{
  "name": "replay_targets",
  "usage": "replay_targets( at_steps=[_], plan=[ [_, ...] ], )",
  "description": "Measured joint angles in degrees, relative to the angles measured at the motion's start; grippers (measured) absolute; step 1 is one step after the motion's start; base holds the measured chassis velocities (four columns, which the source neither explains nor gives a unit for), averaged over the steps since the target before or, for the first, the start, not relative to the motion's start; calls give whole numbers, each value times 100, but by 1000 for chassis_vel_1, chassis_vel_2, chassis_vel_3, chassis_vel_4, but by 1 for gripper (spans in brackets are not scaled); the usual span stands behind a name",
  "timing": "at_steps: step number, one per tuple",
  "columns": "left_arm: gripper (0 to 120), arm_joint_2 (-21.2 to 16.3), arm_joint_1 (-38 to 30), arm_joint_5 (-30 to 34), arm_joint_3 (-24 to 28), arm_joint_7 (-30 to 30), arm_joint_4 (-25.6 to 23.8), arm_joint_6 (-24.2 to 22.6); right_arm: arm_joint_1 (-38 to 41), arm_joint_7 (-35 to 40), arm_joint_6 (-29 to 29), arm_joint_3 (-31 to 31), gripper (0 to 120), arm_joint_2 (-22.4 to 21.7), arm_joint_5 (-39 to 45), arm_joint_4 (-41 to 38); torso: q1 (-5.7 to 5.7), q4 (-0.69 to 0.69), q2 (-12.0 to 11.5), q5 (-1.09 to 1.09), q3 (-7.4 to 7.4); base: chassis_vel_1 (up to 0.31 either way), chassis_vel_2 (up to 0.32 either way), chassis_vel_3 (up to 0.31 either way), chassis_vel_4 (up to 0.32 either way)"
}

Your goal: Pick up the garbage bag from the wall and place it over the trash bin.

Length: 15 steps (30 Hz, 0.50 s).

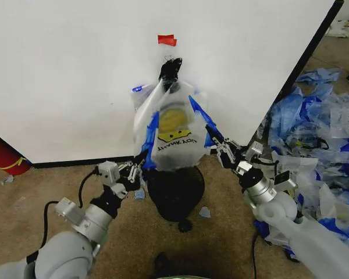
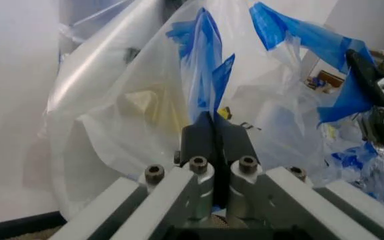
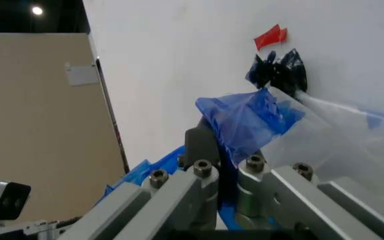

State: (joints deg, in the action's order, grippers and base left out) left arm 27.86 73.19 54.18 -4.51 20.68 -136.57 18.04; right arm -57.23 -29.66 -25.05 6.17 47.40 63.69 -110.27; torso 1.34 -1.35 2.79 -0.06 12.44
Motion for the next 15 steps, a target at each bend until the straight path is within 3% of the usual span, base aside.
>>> replay_targets(
  at_steps=[15],
  plan=[
    [0, 24, 373, -278, -27, 12, 130, 137, -132, -67, -14, -101, 0, 11, -205, 54, 0, -1, 0, 0, 1, 0, 0, 0, 0]
  ],
)
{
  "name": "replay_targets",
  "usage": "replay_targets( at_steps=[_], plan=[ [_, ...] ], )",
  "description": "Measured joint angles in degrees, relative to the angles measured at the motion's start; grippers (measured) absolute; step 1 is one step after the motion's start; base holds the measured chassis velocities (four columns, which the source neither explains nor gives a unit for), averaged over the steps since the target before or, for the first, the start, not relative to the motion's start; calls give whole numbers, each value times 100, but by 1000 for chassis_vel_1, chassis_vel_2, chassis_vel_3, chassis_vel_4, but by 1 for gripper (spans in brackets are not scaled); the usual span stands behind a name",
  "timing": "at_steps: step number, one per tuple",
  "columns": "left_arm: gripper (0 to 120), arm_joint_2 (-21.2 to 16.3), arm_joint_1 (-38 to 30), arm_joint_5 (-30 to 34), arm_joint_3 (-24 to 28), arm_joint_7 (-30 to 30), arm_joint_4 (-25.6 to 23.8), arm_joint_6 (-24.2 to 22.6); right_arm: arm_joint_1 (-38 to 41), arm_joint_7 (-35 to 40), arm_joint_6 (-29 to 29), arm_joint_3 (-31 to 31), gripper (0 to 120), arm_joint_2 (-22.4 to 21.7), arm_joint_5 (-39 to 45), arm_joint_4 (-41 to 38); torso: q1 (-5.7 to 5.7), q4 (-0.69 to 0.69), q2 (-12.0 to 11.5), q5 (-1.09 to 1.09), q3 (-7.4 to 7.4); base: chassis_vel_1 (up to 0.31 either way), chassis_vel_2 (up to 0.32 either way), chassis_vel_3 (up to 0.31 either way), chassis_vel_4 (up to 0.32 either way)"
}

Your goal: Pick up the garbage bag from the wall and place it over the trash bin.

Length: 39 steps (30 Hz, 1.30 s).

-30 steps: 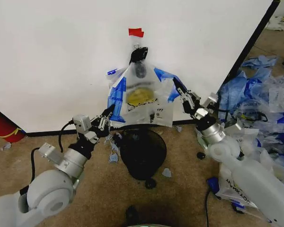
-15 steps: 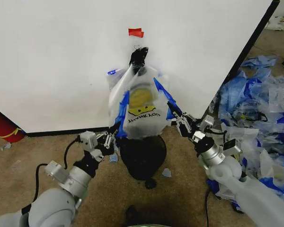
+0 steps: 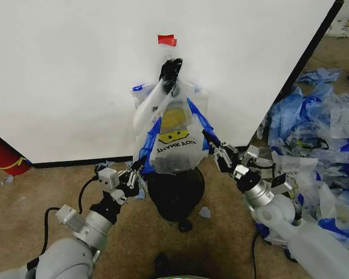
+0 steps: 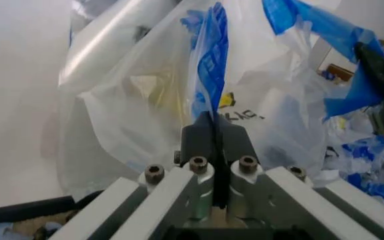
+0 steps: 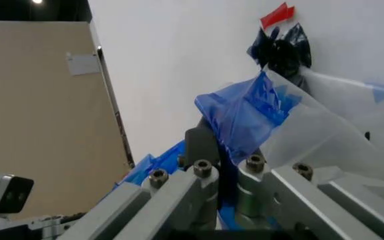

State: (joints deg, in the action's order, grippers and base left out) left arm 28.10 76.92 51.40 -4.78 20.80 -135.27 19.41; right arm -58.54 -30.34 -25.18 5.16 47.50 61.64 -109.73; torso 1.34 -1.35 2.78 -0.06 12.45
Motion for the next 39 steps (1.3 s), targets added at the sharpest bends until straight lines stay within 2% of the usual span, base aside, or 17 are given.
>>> replay_targets(
  at_steps=[18, 22, 26, 31, 39],
  plan=[
    [0, 72, 88, -158, -90, 33, -156, 49, -167, -295, 34, 277, 0, -184, -16, -286, 0, 0, 0, 0, 0, 0, 0, 0, 0],
    [0, 10, -91, -237, -373, 104, -494, 82, 126, -259, 94, 330, 0, -438, 184, -506, 0, 0, 0, 0, 0, 0, 0, 0, 0],
    [0, -105, -174, -4, -876, 167, -772, 30, 383, -199, 212, 392, 0, -701, 434, -734, 0, 0, 0, 3, 0, 0, 0, 0, 0],
    [0, -314, -196, 477, -1556, 229, -822, -100, 661, -77, 395, 491, 0, -1024, 852, -1073, 0, 1, 0, -1, 0, 0, 0, 0, 0],
    [0, -496, -231, 916, -2018, 312, -822, -273, 752, 117, 479, 581, 0, -1069, 993, -1268, 0, 0, 0, 0, 0, 0, 0, 0, 0]
  ],
)
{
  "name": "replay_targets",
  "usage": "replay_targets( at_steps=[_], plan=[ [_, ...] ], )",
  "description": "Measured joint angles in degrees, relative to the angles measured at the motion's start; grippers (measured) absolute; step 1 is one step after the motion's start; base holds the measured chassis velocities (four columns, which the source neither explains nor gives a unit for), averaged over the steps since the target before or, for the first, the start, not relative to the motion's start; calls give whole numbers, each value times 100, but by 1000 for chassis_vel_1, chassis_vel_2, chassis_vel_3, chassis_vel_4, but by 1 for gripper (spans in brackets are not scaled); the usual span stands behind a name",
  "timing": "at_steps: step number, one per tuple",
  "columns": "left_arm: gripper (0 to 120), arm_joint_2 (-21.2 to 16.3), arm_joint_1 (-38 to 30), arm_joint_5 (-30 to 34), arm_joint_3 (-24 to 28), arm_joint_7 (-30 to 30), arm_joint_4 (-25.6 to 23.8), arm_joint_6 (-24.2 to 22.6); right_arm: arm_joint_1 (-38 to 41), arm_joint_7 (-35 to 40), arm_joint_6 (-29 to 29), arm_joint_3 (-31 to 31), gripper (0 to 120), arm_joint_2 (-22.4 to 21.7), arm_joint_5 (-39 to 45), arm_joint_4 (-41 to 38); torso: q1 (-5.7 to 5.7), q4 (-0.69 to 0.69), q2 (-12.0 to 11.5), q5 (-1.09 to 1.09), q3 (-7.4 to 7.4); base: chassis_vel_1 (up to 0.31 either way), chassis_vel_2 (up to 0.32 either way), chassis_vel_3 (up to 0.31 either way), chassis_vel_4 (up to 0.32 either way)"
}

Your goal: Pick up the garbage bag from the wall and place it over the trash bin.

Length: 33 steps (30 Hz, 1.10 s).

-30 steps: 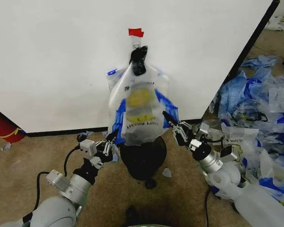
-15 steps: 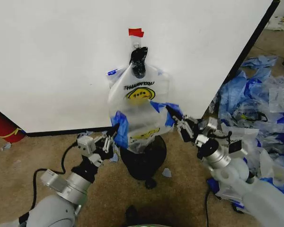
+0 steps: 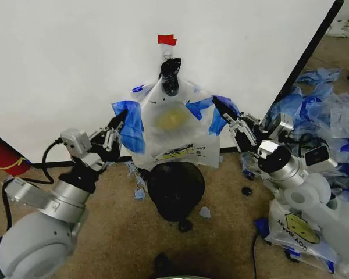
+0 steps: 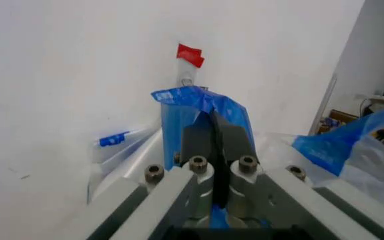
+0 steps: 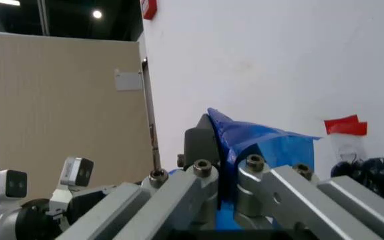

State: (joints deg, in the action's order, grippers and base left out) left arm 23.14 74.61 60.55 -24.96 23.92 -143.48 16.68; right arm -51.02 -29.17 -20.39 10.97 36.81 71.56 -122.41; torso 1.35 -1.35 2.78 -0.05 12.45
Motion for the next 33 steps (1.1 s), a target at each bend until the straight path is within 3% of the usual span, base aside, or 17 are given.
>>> replay_targets(
  at_steps=[17, 33],
  plan=[
    [0, -260, -108, 613, -544, 122, 15, -133, 198, 217, 76, 84, 0, -90, 340, -94, 0, 0, 0, -1, 0, 0, 0, 0, 0],
    [0, 94, -9, 195, 375, 188, 24, -188, 55, 391, -23, -585, 0, 633, -271, 392, -1, 0, 0, -2, 0, 0, 0, 0, 0]
  ],
)
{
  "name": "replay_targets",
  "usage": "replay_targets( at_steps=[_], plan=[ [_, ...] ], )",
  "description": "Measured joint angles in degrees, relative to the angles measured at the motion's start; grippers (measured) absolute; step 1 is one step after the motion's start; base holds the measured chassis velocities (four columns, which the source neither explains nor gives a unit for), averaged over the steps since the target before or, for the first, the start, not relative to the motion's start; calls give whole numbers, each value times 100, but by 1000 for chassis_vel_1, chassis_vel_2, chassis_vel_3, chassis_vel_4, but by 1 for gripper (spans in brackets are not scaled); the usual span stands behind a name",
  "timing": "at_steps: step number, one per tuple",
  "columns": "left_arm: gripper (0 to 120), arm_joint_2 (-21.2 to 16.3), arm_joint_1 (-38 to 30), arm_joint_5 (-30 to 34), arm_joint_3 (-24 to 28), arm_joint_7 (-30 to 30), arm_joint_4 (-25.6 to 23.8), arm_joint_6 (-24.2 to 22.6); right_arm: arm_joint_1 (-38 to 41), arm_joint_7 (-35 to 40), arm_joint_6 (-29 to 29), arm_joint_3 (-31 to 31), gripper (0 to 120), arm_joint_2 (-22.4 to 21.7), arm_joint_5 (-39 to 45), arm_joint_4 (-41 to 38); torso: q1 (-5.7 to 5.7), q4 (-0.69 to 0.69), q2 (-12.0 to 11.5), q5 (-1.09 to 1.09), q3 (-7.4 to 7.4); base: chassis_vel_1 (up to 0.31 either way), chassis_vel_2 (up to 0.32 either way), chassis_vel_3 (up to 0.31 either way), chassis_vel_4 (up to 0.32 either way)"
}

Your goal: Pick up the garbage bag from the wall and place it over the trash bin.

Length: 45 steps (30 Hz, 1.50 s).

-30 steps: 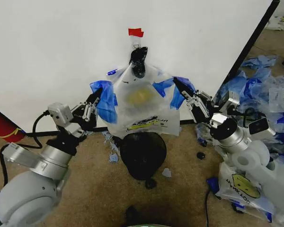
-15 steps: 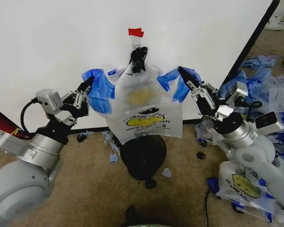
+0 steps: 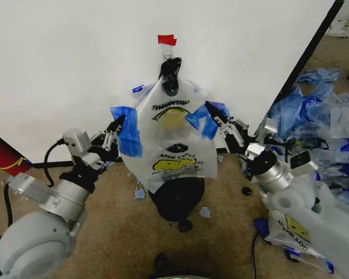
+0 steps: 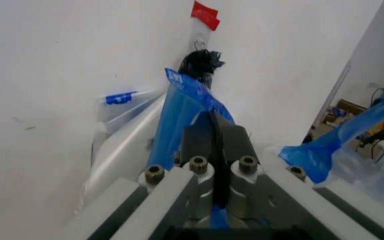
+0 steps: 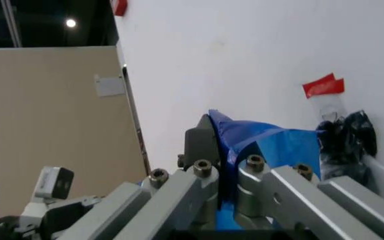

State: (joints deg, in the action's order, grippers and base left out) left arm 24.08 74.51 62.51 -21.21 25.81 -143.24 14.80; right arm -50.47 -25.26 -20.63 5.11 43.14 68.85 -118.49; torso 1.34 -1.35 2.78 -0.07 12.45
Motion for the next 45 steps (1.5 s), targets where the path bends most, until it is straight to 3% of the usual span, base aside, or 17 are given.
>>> replay_targets(
  at_steps=[11, 15, 30, 39, 45],
  plan=[
    [0, 270, -4, -223, 312, -72, 1, 70, 204, -14, -136, -239, 0, 1086, -231, 797, 0, 1, 0, 1, 0, 0, 0, 0, 0],
    [0, 367, 65, -293, 370, -110, 1, 94, 201, -89, -191, -296, 0, 1221, -332, 955, 0, 1, 0, 1, 0, 0, 0, 0, 0],
    [0, 780, 179, -429, 675, -330, 450, 165, -151, -369, -476, -183, 0, 988, -612, 1266, 0, -1, 0, 2, 0, 0, 0, 0, 0],
    [0, 938, 511, -766, 630, -314, 686, 290, -474, 400, -544, -480, 0, 451, -755, 924, 0, 0, 0, 1, 0, 0, 0, 0, 0],
    [0, 1053, 850, -1015, 583, -308, 665, 368, -794, 469, -655, -464, 0, 230, -819, 823, 0, -1, 0, 2, 0, 0, 0, 0, 0]
  ],
)
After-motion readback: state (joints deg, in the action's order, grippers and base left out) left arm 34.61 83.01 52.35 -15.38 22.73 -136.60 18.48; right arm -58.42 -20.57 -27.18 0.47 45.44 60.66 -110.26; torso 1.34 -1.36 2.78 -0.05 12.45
